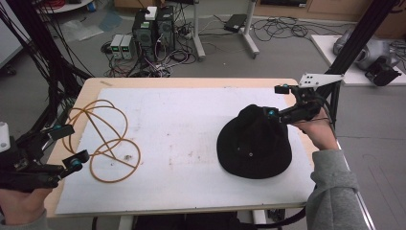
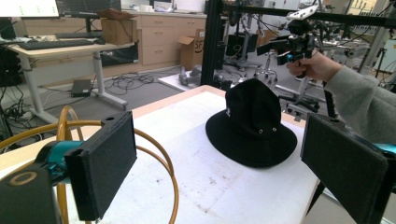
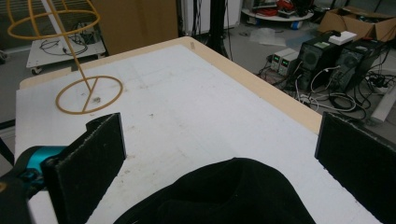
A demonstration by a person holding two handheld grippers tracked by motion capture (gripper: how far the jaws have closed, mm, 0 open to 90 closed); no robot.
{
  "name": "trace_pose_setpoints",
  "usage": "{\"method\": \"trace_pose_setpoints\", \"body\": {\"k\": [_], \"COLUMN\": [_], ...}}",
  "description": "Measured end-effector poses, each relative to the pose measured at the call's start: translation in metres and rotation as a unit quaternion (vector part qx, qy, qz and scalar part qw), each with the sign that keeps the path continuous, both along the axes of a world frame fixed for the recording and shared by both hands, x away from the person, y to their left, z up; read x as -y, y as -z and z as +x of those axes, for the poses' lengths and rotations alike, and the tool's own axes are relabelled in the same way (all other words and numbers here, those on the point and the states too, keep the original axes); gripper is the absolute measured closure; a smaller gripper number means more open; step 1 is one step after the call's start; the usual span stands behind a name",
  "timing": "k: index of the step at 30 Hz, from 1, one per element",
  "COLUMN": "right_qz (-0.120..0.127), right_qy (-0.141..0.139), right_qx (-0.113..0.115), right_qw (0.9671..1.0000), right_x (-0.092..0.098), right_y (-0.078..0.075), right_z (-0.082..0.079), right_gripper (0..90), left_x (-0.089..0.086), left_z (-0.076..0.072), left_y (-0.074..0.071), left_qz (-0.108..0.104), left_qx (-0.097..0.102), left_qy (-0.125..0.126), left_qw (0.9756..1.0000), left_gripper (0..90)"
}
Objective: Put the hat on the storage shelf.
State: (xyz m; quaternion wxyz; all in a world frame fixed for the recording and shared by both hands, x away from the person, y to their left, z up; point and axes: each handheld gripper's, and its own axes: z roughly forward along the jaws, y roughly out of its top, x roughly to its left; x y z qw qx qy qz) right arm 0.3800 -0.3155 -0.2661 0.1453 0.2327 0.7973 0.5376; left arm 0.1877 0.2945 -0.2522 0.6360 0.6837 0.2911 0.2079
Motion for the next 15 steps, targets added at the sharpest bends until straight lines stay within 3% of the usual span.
{"method": "trace_pose_setpoints", "body": {"k": [4,11,15], "right_qz": [0.002,-0.016,-0.017], "right_qy": [0.005,0.016,0.026], "right_qx": [-0.006,-0.03,-0.04], "right_qw": [1.0,0.9993,0.9987], "right_x": [0.0,-0.001,0.002], "right_y": [0.012,0.039,0.046], "right_z": [0.004,0.012,0.014], "right_gripper": [1.0,4.4,4.4], "left_x": [0.0,0.002,0.004], "left_z": [0.001,0.004,0.006], "left_y": [0.0,0.001,0.002], "left_qz": [-0.001,0.001,0.003], "left_qx": [0.0,-0.003,-0.007], "left_qy": [0.0,0.002,0.003], "left_qw": [1.0,1.0,1.0], "left_gripper": [10.8,10.8,10.8]}}
